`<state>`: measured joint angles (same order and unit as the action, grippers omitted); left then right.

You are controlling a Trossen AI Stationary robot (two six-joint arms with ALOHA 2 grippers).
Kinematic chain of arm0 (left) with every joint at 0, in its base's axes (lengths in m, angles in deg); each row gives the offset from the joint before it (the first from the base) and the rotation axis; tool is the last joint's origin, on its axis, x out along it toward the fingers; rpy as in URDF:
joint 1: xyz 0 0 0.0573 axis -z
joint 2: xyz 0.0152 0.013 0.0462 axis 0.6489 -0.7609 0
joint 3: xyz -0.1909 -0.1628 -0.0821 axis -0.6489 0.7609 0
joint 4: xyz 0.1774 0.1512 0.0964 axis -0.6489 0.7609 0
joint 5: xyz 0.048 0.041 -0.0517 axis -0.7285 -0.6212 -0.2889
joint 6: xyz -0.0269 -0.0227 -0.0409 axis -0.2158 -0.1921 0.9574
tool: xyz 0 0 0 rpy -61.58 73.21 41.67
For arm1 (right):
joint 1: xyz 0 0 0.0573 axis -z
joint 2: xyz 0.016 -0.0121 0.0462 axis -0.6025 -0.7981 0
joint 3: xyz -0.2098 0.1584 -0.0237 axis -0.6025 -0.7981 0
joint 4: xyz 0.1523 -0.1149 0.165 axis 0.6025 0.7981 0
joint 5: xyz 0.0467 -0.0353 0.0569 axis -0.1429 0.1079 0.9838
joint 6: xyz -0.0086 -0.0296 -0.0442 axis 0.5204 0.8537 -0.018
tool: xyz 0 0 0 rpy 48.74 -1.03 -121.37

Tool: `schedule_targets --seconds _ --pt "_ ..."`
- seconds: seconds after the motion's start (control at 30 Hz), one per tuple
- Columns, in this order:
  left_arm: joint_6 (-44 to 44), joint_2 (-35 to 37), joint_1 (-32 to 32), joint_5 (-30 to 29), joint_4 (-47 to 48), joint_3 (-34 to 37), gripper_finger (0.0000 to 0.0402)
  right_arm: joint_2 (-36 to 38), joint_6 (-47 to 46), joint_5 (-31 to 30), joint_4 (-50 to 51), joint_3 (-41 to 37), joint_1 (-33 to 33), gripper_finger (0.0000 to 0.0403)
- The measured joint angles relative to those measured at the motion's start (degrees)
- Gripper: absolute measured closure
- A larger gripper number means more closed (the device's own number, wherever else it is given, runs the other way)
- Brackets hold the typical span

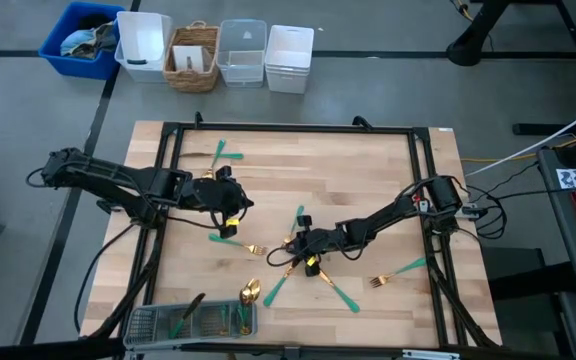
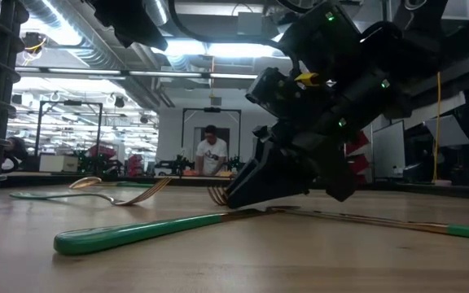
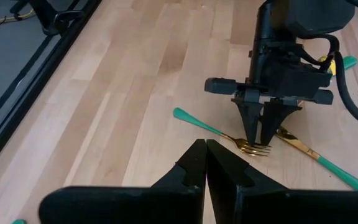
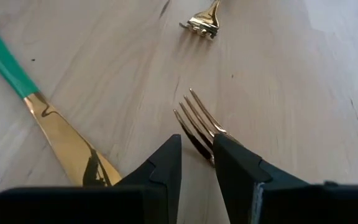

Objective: Sort silverware
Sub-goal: Put the middle fork into the cutlery rack

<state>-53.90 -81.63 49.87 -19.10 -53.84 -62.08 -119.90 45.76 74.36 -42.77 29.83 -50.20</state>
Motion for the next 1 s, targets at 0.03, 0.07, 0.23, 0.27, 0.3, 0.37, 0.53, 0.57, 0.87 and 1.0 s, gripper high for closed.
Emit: schedule_targets --seconds 0.03,0.07,0.23,0.27,0.3,0.37,0.53,0.57,0.87,1.0 --pt "-0.06 0.0 0.0 -0.01 0.01 0.0 0.0396 0.0 -0.07 -0.02 -0.04 0.0 0.02 0.0306" --pt "-0.07 0.0 0.0 0.01 0.0 0.0 0.0396 0.0 -0.16 -0.02 -0.04 0.0 0.0 0.0306" --pt "-0.07 0.0 0.0 0.0 0.0 0.0 0.0396 -0.04 -1.15 0.55 -0.62 -0.04 0.01 0.0306" --pt "-0.06 0.0 0.0 -0.01 0.01 0.0 0.0396 -0.08 -1.71 0.54 -0.96 -0.04 0.02 0.0306" --pt "-0.04 0.0 0.0 0.0 0.0 0.0 0.0396 -0.09 -2.2 0.53 -1.01 0.01 0.04 0.0306" --pt "-0.05 0.0 0.0 0.0 0.0 0.0 0.0396 -0.11 -2.45 0.36 -0.85 0.59 0.09 0.0306" --pt "0.04 0.0 0.0 0.01 0.02 0.0 0.0396 -0.11 -2.51 0.2 -0.8 1.83 0.09 0.0306" --pt "0.06 0.0 0.0 -0.01 0.0 0.0 0.0396 -0.11 -2.52 0.2 -0.82 2.1 0.09 0.0306" --pt "0.2 -0.01 -0.02 2.08 -0.02 0.0 0.0396 0.17 -2.48 0.33 0.71 2.54 0.07 0.0306" --pt "3.73 -1.58 0.0 7.26 -1.1 -0.04 0.0396 3.35 -2.32 0.11 7.06 2.58 0.07 0.0306"
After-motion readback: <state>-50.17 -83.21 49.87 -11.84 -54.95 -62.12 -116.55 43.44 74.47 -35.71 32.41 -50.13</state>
